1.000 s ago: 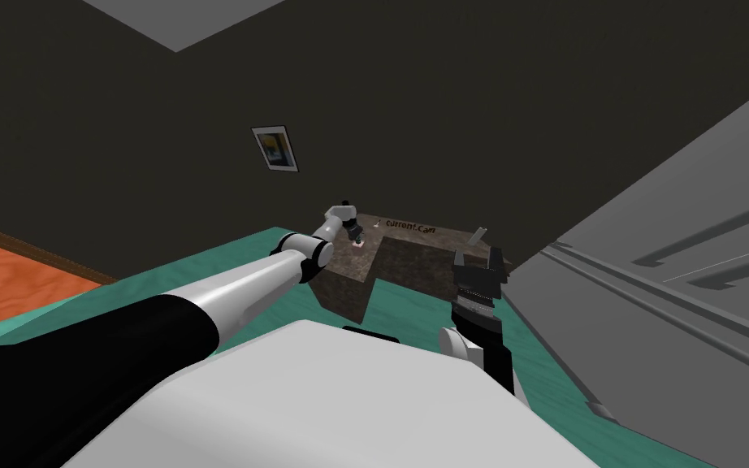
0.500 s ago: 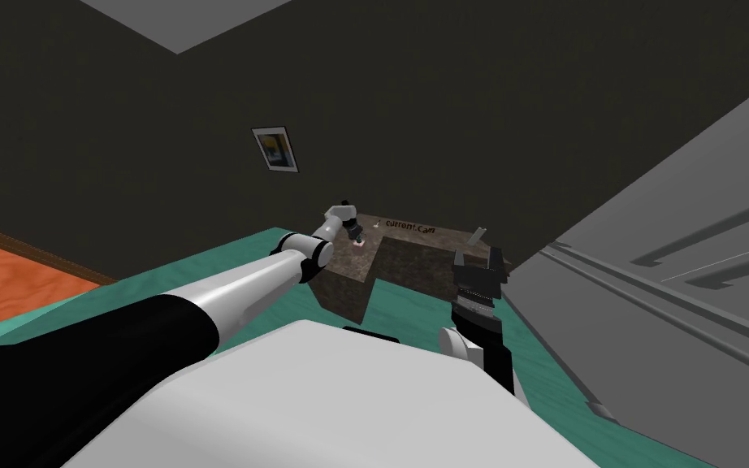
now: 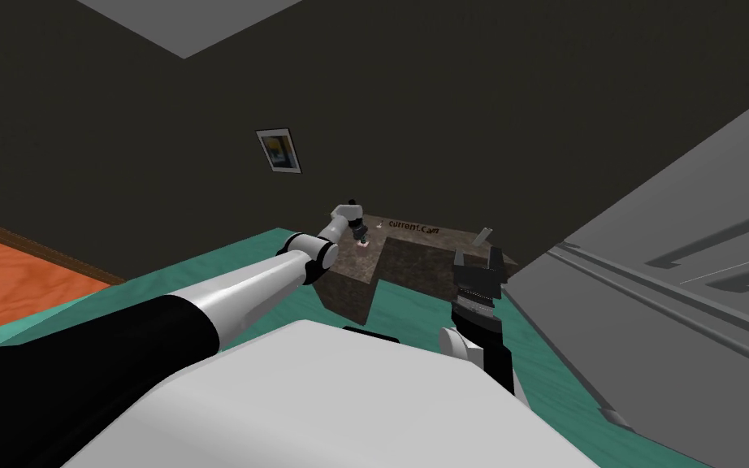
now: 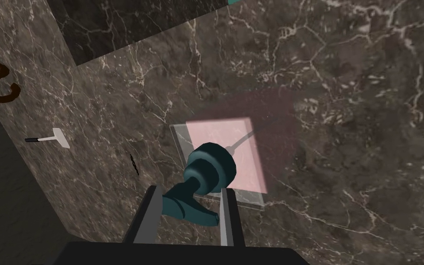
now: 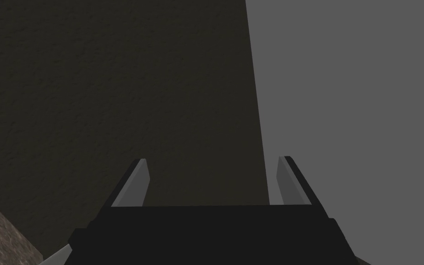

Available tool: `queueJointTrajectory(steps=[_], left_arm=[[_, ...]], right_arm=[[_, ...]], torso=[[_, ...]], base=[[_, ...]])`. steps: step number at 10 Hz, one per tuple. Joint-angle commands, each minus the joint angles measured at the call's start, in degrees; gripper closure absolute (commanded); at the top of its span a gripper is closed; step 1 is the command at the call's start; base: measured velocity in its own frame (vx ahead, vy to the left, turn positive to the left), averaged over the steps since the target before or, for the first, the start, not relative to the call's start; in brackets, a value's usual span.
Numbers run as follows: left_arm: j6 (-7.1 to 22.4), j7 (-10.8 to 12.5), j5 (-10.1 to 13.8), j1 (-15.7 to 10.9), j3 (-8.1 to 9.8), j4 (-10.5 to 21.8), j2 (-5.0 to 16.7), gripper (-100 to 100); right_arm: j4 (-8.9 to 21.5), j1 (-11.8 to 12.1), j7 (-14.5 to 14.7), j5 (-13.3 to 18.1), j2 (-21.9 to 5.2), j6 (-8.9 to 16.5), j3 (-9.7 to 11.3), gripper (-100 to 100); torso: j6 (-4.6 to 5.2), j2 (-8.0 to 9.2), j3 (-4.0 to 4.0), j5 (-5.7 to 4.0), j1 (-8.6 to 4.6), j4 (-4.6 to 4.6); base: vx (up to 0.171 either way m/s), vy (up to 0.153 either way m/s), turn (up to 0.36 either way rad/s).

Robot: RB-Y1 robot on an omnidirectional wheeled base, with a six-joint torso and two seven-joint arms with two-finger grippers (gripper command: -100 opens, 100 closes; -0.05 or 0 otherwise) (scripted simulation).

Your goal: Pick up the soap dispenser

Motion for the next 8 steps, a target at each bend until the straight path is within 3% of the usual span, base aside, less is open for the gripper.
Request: queueJointTrajectory(steps=[1,2,4,7,8], left_arm=[[0.2,1.9,-0.8,-0.5,-0.66,-0.3,-1.6,100],[0.2,1.9,-0.8,-0.5,-0.66,-0.3,-1.6,100],[0.8,4.9,-2.1,-1.8,-1.71,-0.7,-4.3,100],[1.1,4.9,-2.1,-1.6,-1.7,-1.2,-4.3,100],[1.0,4.9,-2.1,-1.6,-1.7,-1.1,-4.2,0]], right_arm=[[0.0,0.0,0.0,0.0,0.0,0.0,0.0,0],[0.0,0.0,0.0,0.0,0.0,0.0,0.0,0],[0.0,0.0,0.0,0.0,0.0,0.0,0.0,0],[0.0,0.0,0.0,0.0,0.0,0.0,0.0,0],[0.0,0.0,0.0,0.0,0.0,0.0,0.0,0]], torso=[[0.0,0.0,0.0,0.0,0.0,0.0],[0.0,-0.01,-0.02,0.0,-0.02,-0.03],[-0.01,0.0,-0.01,-0.02,-0.05,-0.02],[-0.03,-0.03,-0.03,-0.07,-0.26,-0.04],[-0.02,-0.04,-0.04,-0.1,-0.35,-0.05]], base=[[0.005,0.101,0.016],[-0.005,0.068,-0.006],[-0.007,0.1,0.028],[0.001,0.033,0.001],[0.0,0.0,0.0]])
